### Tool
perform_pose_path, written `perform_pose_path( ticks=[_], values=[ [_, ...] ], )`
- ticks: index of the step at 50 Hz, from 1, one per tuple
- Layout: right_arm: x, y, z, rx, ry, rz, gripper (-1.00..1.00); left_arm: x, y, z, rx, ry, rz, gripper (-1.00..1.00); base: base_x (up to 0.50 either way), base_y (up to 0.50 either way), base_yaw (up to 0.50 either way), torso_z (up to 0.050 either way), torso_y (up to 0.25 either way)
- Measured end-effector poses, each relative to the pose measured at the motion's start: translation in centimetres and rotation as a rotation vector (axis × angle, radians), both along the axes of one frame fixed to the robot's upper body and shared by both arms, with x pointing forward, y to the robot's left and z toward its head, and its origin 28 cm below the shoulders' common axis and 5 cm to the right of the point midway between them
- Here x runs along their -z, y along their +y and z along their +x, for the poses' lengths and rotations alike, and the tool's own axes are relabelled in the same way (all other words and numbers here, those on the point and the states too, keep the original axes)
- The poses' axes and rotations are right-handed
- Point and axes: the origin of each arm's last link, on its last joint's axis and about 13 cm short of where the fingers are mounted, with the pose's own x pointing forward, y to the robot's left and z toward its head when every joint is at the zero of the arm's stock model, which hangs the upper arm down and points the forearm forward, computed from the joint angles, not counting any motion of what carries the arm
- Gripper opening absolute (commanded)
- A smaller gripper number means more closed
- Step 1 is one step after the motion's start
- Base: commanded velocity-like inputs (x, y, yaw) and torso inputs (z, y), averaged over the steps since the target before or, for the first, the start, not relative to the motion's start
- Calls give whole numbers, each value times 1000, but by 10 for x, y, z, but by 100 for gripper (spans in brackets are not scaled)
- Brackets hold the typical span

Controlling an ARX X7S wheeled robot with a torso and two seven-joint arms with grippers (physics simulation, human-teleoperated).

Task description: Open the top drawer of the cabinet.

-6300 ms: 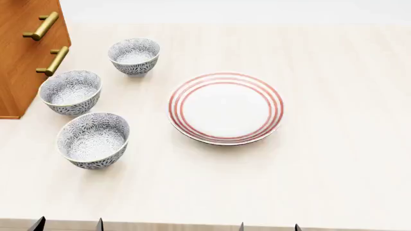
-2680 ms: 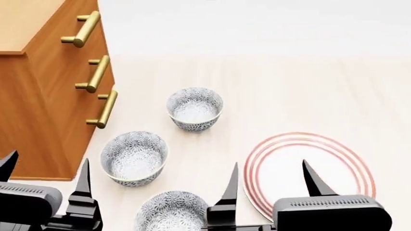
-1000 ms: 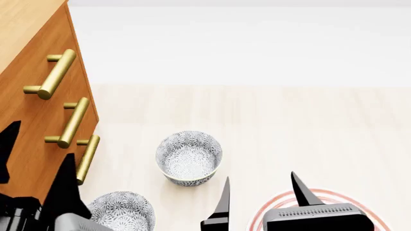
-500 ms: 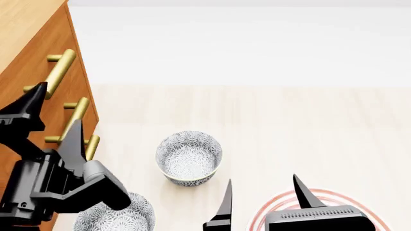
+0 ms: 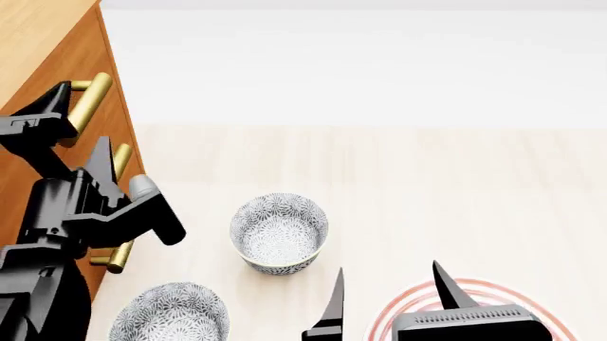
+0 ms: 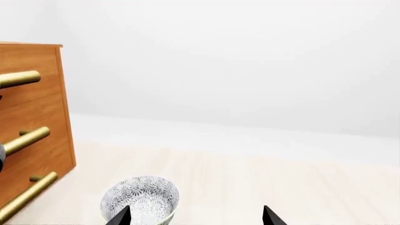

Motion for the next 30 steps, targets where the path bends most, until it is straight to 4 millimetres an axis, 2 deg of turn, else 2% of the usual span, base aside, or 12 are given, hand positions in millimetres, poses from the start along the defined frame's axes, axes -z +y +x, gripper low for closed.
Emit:
perform_pose_path(
  ticks=[17,30],
  values=[
    [3,-1,1,2,7,5,100,7,8,24,-58,9,50,100,0,0,0,0,0],
    [4,-2,-1,2,8,9,100,15,16,29,-100,37,56,100,0,0,0,0,0]
  ],
)
